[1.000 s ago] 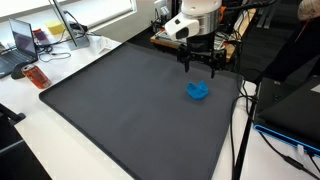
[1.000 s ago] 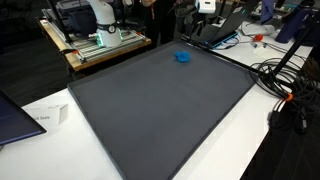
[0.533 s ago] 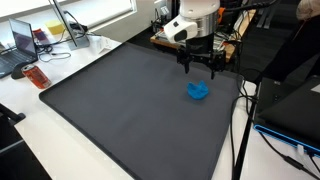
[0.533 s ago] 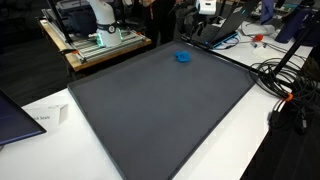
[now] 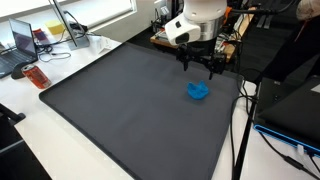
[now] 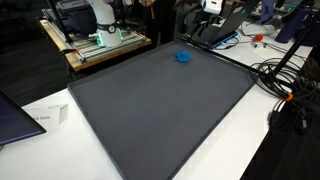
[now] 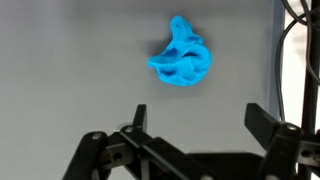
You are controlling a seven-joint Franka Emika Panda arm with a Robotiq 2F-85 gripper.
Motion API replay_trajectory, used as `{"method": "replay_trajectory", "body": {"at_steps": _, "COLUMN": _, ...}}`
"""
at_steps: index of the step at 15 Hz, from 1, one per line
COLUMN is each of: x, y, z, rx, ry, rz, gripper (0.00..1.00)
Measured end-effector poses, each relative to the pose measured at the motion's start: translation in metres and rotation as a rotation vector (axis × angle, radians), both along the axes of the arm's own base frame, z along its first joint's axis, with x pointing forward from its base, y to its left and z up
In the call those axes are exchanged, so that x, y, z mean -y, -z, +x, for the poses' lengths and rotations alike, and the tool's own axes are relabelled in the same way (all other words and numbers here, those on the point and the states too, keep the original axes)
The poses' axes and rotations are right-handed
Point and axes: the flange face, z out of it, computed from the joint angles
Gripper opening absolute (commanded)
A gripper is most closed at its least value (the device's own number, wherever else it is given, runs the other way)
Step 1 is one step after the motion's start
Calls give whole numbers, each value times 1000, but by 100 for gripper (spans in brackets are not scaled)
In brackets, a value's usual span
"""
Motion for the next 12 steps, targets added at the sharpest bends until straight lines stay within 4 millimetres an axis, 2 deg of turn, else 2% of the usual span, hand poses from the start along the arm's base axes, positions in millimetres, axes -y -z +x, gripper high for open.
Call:
{"method": "replay_trajectory", "body": {"at_steps": 6, "x": -11, "y": 1, "z": 12, "rx": -86, "ry": 11, "rz": -94, "gripper": 100}}
{"method": "replay_trajectory", "body": {"at_steps": 12, "x": -17, "y": 31, "z": 32, "rx": -134, "ry": 42, "rz": -132, "gripper": 100}}
